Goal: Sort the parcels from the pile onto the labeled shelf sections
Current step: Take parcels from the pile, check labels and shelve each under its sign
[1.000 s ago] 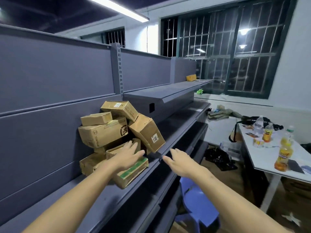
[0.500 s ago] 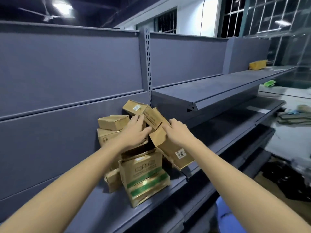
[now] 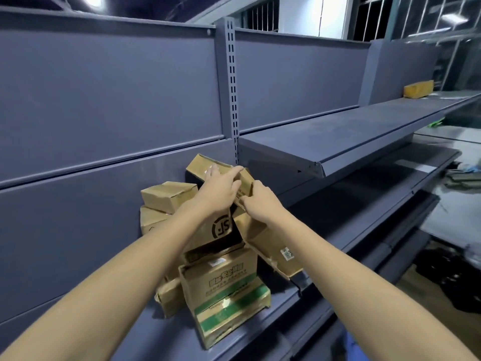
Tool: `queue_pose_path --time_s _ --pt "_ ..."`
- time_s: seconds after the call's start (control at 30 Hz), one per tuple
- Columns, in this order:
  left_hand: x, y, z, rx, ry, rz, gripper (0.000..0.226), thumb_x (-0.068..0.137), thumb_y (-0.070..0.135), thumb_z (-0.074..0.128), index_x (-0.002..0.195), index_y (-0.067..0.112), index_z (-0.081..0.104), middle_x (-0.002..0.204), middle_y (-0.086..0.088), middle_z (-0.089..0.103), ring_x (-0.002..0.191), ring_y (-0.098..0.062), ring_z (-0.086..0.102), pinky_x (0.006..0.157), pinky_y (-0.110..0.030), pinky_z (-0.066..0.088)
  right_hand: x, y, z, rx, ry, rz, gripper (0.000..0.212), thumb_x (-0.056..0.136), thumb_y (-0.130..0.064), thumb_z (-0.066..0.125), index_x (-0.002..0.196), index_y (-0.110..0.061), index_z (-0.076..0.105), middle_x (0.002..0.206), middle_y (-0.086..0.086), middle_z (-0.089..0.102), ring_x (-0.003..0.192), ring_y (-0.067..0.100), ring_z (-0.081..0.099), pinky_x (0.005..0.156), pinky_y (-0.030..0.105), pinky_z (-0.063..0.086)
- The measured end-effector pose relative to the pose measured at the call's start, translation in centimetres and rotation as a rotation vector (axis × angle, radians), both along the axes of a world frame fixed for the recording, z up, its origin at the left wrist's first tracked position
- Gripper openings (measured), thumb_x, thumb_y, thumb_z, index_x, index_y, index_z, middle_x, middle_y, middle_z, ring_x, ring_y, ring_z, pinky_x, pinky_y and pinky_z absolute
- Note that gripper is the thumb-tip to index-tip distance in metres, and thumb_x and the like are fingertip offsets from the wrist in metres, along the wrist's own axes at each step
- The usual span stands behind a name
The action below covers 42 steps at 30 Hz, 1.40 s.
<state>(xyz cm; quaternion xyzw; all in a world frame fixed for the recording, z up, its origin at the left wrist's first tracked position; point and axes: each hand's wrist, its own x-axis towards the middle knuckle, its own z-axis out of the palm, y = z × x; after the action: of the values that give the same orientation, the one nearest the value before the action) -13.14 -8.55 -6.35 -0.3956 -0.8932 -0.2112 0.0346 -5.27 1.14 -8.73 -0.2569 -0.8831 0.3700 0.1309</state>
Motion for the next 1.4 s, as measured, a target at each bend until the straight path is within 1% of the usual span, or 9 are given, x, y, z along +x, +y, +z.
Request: queue_pose_path --time_s 0.33,0.43,0.57,0.67,0.77,0.93,1.1,1.27,1.4 --pt "0.9 -0.4 1.2 0.226 0.068 0.008 0.027 0.100 0.028 0.036 0.126 0.029 0.042 0.130 -0.016 0.044 0.130 -0.031 0.035 0.106 -0.046 0.036 0.9 -0.7 0.8 -0.220 0.270 -0.081 0.035 0.092 -0.032 0.048 0.125 -0.020 0.048 0.124 0.008 0.052 0.095 0.021 0.059 0.083 0.039 0.053" --pt "1.6 -1.3 1.9 0.323 0.109 -0.013 0.023 0.098 0.031 0.037 0.120 0.030 0.045 0.122 -0.008 0.051 0.119 -0.024 0.045 0.092 -0.038 0.041 2.0 -1.4 1.9 -0.406 0.427 -0.139 0.029 0.094 -0.036 0.049 0.118 -0.021 0.053 0.124 0.007 0.049 0.090 0.015 0.057 0.067 0.026 0.046" --pt "4.5 -3.7 2.5 0.510 0.124 -0.074 0.019 0.098 0.033 0.042 0.115 0.030 0.049 0.119 0.003 0.054 0.110 -0.013 0.051 0.091 -0.034 0.045 4.8 -2.7 4.0 -0.502 0.587 -0.153 0.023 0.098 -0.038 0.046 0.110 -0.021 0.055 0.112 0.002 0.055 0.084 0.006 0.055 0.058 0.020 0.039" --pt "8.1 -6.5 2.3 0.661 0.102 -0.122 0.014 0.097 0.029 0.046 0.110 0.028 0.053 0.114 0.005 0.056 0.110 -0.013 0.050 0.091 -0.029 0.044 7.6 -4.3 4.3 -0.502 0.644 -0.107 0.022 0.098 -0.037 0.046 0.106 -0.020 0.057 0.098 -0.005 0.059 0.086 0.005 0.055 0.062 0.021 0.042" --pt "12.1 -9.5 1.2 0.724 0.033 -0.128 0.008 0.096 0.034 0.046 0.101 0.039 0.050 0.109 0.010 0.053 0.107 -0.004 0.048 0.085 -0.015 0.042 10.4 -6.6 2.9 -0.450 0.670 -0.075 0.016 0.088 -0.047 0.051 0.095 -0.033 0.057 0.115 -0.002 0.054 0.104 0.012 0.054 0.082 0.036 0.052" --pt "18.5 -13.5 -2.3 0.811 -0.107 -0.048 0.009 0.085 0.050 0.049 0.091 0.043 0.052 0.117 0.012 0.046 0.114 -0.003 0.047 0.092 -0.020 0.040 16.7 -10.5 -0.2 -0.458 0.721 0.005 0.004 0.095 -0.020 0.055 0.099 -0.021 0.053 0.113 -0.010 0.041 0.093 -0.019 0.045 0.072 0.005 0.041" --pt "23.8 -15.9 -5.3 0.876 -0.230 0.025 0.027 0.074 0.053 0.051 0.100 0.047 0.057 0.124 0.018 0.043 0.119 0.002 0.045 0.088 -0.003 0.036 21.0 -12.7 -3.7 -0.447 0.771 0.062 0.022 0.080 -0.027 0.055 0.102 -0.028 0.058 0.122 -0.010 0.046 0.113 -0.011 0.045 0.084 0.000 0.036" --pt "27.8 -18.0 -7.3 0.823 -0.309 0.149 0.040 0.065 0.052 0.052 0.105 0.056 0.053 0.112 0.028 0.039 0.113 0.010 0.045 0.082 0.001 0.035 24.2 -14.7 -6.4 -0.496 0.788 0.083 0.022 0.071 -0.041 0.057 0.093 -0.040 0.061 0.124 -0.020 0.047 0.122 0.001 0.047 0.088 0.010 0.044" --pt "30.2 -20.5 -8.3 0.759 -0.320 0.270 0.033 0.066 0.058 0.049 0.099 0.058 0.050 0.110 0.031 0.037 0.111 0.010 0.045 0.083 0.002 0.033 25.5 -17.3 -8.4 -0.518 0.733 0.071 0.026 0.071 -0.059 0.062 0.091 -0.042 0.061 0.125 -0.020 0.046 0.127 0.014 0.045 0.100 0.046 0.045"
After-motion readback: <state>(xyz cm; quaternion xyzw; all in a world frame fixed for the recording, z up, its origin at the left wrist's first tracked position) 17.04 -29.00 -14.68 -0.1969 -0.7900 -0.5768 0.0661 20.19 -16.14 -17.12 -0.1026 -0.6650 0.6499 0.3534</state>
